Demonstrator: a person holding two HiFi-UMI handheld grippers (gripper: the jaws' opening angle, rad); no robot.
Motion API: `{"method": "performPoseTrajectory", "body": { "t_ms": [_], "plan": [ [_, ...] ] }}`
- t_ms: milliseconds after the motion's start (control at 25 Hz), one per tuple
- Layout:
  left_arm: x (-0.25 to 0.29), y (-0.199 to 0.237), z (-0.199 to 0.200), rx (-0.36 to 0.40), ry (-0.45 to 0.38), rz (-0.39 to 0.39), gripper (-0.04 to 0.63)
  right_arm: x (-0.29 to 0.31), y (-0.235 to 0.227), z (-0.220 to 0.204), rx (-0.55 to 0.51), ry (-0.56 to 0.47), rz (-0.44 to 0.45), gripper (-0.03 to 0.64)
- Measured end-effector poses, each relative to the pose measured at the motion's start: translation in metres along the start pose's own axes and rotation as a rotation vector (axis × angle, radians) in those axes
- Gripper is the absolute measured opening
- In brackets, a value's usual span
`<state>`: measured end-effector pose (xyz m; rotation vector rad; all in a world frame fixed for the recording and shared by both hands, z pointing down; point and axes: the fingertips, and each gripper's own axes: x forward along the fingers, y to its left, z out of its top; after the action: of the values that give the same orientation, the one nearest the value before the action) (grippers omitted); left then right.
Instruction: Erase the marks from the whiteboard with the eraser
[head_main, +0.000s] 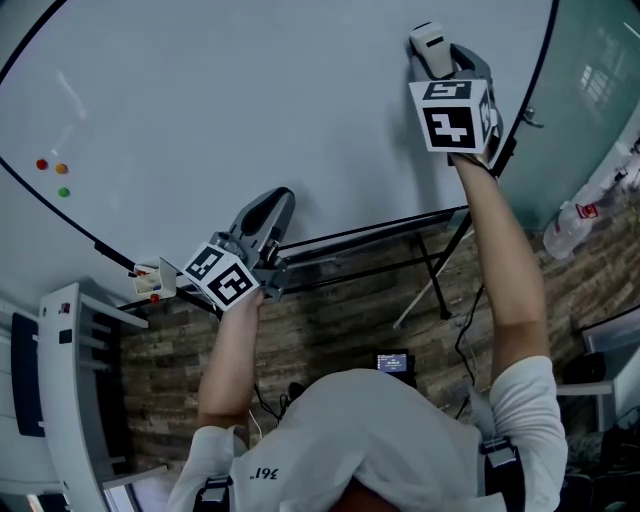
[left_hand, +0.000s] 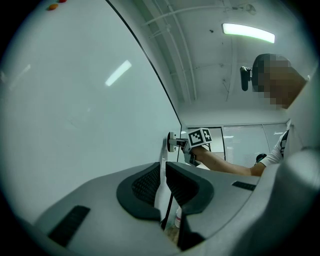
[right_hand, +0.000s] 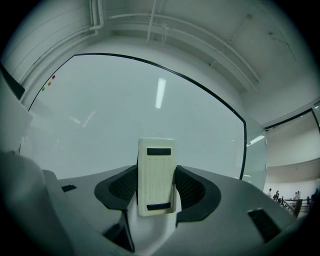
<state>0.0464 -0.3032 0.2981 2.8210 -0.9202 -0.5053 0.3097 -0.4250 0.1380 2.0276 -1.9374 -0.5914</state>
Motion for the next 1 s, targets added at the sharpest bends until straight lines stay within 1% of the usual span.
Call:
{"method": "performPoseTrajectory", "body": {
  "t_ms": [320,520,720,1000],
  "plan": [
    [-0.01,-0.008,0.0,0.005,0.003,-0.004,0.041,-0.023,0.006,-0.008,0.054,-0.034,0.041,0.25],
    [-0.019,-0.007,0.003,0.009,0.001,0.002,0.041,-0.033,0.023,-0.008,0.081,-0.055,0.086,0.25],
    [-0.027,-0.009,0.004,0.027,0.009,0.008,0.041,-0.049,0.047,-0.011,0.136,-0.087,0.149,0.251],
    [-0.037,-0.011,0.002,0.029,0.004,0.022,0.041,-0.07,0.078,-0.018,0.191,-0.112,0.222,0.25]
  ]
}}
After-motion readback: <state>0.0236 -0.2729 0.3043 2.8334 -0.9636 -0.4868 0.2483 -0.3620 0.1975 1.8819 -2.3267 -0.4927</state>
